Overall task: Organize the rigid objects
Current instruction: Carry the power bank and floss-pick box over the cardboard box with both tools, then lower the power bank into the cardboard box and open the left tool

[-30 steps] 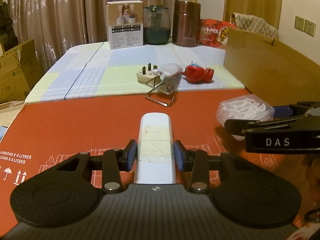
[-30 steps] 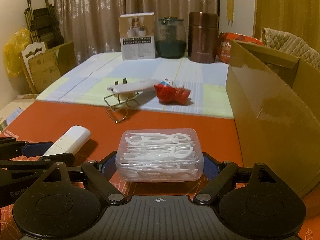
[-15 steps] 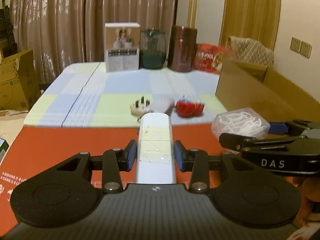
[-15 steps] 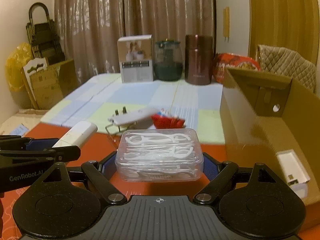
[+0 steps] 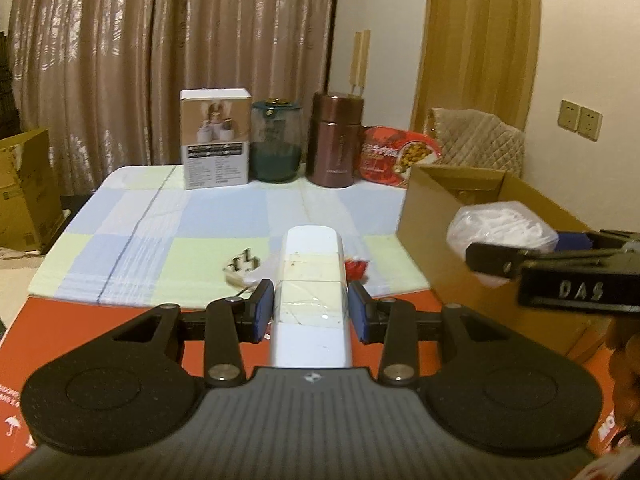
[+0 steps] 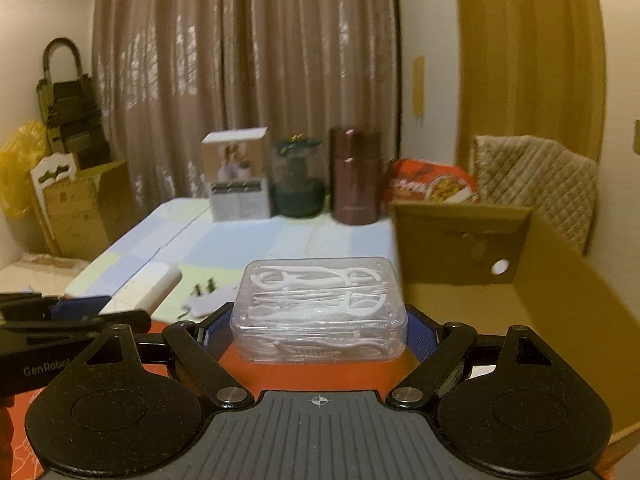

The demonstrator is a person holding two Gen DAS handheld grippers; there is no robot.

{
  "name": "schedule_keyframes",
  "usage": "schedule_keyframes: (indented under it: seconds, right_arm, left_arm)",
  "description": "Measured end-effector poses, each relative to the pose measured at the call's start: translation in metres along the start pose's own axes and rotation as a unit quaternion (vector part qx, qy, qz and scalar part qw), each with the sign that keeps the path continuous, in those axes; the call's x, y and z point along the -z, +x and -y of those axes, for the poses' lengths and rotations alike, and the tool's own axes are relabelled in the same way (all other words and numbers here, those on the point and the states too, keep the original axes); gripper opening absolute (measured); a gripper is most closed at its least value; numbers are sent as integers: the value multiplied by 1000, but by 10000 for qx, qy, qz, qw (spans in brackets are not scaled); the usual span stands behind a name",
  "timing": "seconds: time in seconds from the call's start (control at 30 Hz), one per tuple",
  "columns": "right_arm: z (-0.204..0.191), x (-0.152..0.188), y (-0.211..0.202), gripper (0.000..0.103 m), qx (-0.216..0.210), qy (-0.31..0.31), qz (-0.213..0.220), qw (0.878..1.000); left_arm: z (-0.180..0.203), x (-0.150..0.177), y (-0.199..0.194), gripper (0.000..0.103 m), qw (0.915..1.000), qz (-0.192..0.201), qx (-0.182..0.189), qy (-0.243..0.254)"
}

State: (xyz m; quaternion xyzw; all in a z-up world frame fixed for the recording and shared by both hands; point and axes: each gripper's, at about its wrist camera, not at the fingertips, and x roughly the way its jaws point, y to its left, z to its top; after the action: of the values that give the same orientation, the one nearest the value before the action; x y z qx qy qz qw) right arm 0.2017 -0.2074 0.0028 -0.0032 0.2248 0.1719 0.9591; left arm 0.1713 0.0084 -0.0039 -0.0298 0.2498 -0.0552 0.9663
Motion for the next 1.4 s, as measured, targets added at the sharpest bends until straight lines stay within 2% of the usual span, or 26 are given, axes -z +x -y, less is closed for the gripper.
schedule_keyframes:
  seconds: [0.37, 0.77, 1.07, 1.4]
  right_arm:
    - [70, -27, -38, 83, 588, 35, 273, 9979]
    - [145, -14, -64, 83, 1060, 575, 166, 9926]
    - [171, -8, -74, 83, 1125, 865, 163, 9897]
    - [178, -8, -63, 83, 1095, 1003, 53, 9889]
  left_arm:
    - [58, -20, 0, 35, 9984, 159, 534, 100]
    - [134, -34, 6, 35, 9943, 91, 1051, 168]
    - [174, -36, 17, 35, 9921, -84, 1199, 368]
    - [195, -33, 38, 35, 9899, -357, 1252, 569]
